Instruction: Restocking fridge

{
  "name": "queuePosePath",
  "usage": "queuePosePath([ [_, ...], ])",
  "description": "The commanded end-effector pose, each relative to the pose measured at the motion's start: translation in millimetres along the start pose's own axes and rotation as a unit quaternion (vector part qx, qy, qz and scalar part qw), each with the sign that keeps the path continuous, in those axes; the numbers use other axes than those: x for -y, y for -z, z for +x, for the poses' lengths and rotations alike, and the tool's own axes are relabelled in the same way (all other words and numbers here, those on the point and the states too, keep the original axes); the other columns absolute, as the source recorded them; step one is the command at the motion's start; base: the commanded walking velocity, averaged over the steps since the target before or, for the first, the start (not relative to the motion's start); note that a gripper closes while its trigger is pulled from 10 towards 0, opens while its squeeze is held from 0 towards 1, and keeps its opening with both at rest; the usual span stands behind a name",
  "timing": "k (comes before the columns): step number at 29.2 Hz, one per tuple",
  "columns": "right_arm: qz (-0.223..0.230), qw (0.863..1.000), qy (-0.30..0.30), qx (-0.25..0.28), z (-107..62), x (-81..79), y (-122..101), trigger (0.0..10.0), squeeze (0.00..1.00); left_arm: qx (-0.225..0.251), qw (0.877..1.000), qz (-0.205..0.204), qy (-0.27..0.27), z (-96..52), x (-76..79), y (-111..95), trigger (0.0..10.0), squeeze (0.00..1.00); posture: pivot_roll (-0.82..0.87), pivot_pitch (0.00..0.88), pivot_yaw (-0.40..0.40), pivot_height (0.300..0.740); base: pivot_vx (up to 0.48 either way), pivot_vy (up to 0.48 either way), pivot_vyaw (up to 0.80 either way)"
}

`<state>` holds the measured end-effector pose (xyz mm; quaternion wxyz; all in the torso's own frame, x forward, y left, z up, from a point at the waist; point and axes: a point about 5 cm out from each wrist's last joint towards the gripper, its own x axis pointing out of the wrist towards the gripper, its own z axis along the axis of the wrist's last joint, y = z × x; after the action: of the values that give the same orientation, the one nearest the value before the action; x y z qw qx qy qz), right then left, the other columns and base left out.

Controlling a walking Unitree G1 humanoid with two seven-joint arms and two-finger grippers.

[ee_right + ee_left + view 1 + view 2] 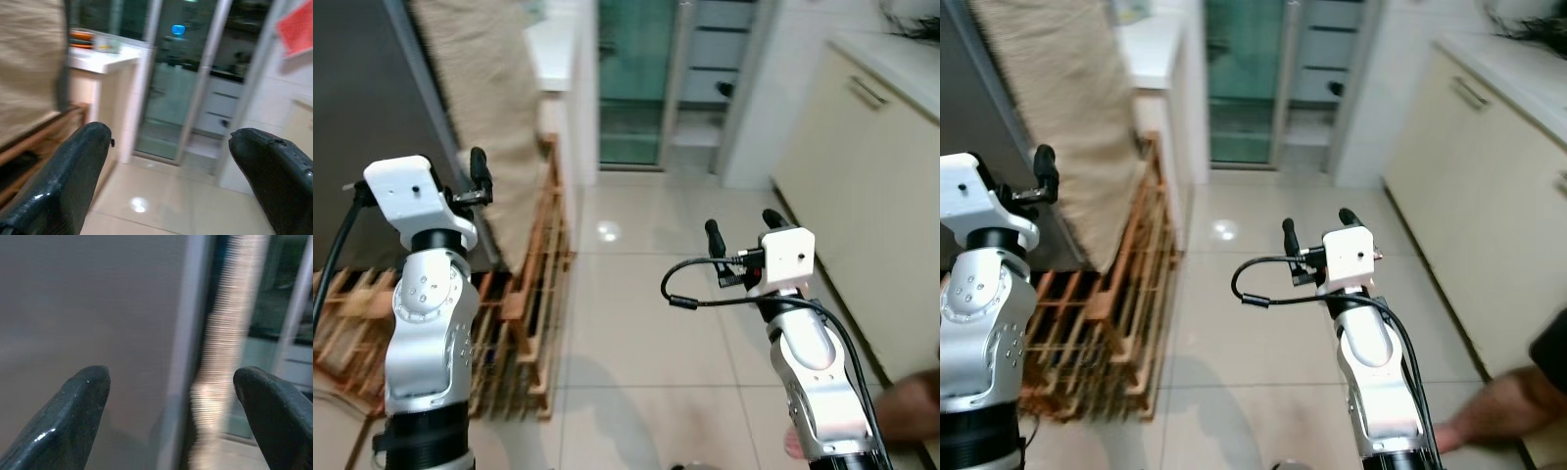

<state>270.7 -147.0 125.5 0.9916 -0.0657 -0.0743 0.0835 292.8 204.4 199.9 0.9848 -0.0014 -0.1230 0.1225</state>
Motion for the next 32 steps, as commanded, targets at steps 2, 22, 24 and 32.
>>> queuePosePath([
  [2,-0.001,1.0,0.002,-0.004,2.5,0.8,2.0,10.0,0.0,-0.016,1.0,0.014,0.015,6.1,12.7,3.4,10.0,0.0,-0.08,0.0,0.001,0.74,0.0,0.0,0.0],
  [22,0.003,1.0,-0.006,-0.008,4.4,-2.1,6.6,10.0,0.0,-0.066,0.996,-0.003,0.063,42.6,59.9,11.9,10.0,0.0,-0.12,0.0,0.014,0.74,0.0,0.0,0.0],
  [24,0.001,1.0,-0.005,-0.007,3.5,-1.4,6.5,10.0,0.0,-0.061,0.997,-0.005,0.04,45.4,53.3,9.1,10.0,0.0,-0.12,0.0,0.017,0.74,0.0,0.0,0.0],
  [32,-0.003,1.0,-0.002,-0.018,-4.3,1.5,11.1,10.0,0.0,-0.024,0.997,-0.021,0.067,35.8,45.2,-8.5,10.0,0.0,-0.13,0.0,0.012,0.74,0.0,0.0,0.0],
])
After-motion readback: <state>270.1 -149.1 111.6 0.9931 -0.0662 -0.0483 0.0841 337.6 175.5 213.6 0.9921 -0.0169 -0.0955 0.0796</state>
